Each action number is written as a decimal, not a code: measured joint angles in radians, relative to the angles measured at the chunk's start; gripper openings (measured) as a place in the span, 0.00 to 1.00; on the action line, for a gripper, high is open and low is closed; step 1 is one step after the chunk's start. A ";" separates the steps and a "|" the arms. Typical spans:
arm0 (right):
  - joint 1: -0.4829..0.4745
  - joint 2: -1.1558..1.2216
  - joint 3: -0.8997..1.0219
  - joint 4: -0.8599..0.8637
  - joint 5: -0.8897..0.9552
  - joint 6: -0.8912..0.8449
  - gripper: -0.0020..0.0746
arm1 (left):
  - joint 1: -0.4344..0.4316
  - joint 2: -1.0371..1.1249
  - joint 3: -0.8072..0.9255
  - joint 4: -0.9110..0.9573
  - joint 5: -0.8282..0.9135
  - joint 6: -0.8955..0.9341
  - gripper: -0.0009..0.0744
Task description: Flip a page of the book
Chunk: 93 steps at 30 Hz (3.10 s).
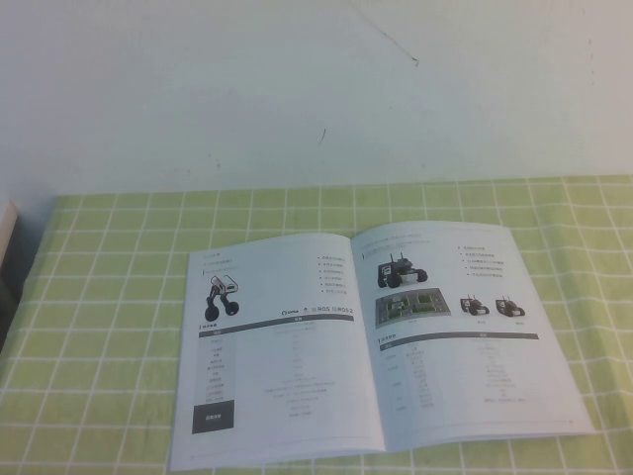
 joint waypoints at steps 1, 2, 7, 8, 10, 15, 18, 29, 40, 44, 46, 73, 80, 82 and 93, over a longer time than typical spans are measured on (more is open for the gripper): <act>0.000 0.000 0.000 0.006 0.000 0.000 0.02 | 0.000 0.000 0.000 0.000 0.000 0.000 0.01; 0.000 0.000 0.000 0.011 -0.002 0.000 0.02 | 0.000 0.000 0.000 0.000 0.000 0.000 0.01; 0.000 0.000 0.000 0.058 -0.015 0.000 0.02 | 0.000 0.000 0.000 0.010 0.000 0.000 0.01; 0.000 0.000 0.000 0.068 -0.022 0.000 0.02 | 0.000 0.000 0.000 0.012 0.000 0.000 0.01; 0.000 0.000 0.004 0.083 -0.036 0.000 0.02 | 0.000 0.000 0.000 0.013 0.000 0.000 0.01; 0.000 0.000 0.006 0.094 -0.045 0.000 0.02 | 0.000 0.000 0.000 -0.047 0.001 -0.026 0.01; 0.000 0.000 0.006 0.149 -0.047 0.000 0.02 | 0.000 0.000 0.000 -0.243 -0.017 -0.070 0.01; 0.000 0.000 0.006 0.602 -0.191 0.110 0.02 | 0.000 0.000 0.002 -1.157 -0.107 -0.111 0.01; 0.000 0.000 0.006 0.977 -0.206 0.189 0.02 | 0.000 0.000 0.002 -1.181 -0.050 0.043 0.01; 0.000 0.000 0.006 1.034 -0.206 0.173 0.02 | 0.000 0.000 0.002 -1.177 -0.025 0.070 0.01; 0.000 0.000 0.006 1.043 -0.206 0.162 0.02 | 0.000 0.000 0.002 -1.177 -0.025 0.094 0.01; 0.000 0.417 -0.337 1.056 -0.069 -0.752 0.02 | -0.102 0.902 -0.692 -0.742 0.254 0.643 0.01; 0.000 0.513 -0.353 1.057 0.008 -0.823 0.02 | -0.310 1.172 -0.752 -0.814 0.131 0.757 0.01; 0.000 0.577 -0.371 1.057 0.051 -0.808 0.02 | -0.383 1.236 -0.763 -0.849 0.072 0.773 0.01; 0.000 0.920 -0.535 1.057 0.185 -0.789 0.02 | -0.528 1.523 -0.882 -1.059 -0.047 0.862 0.01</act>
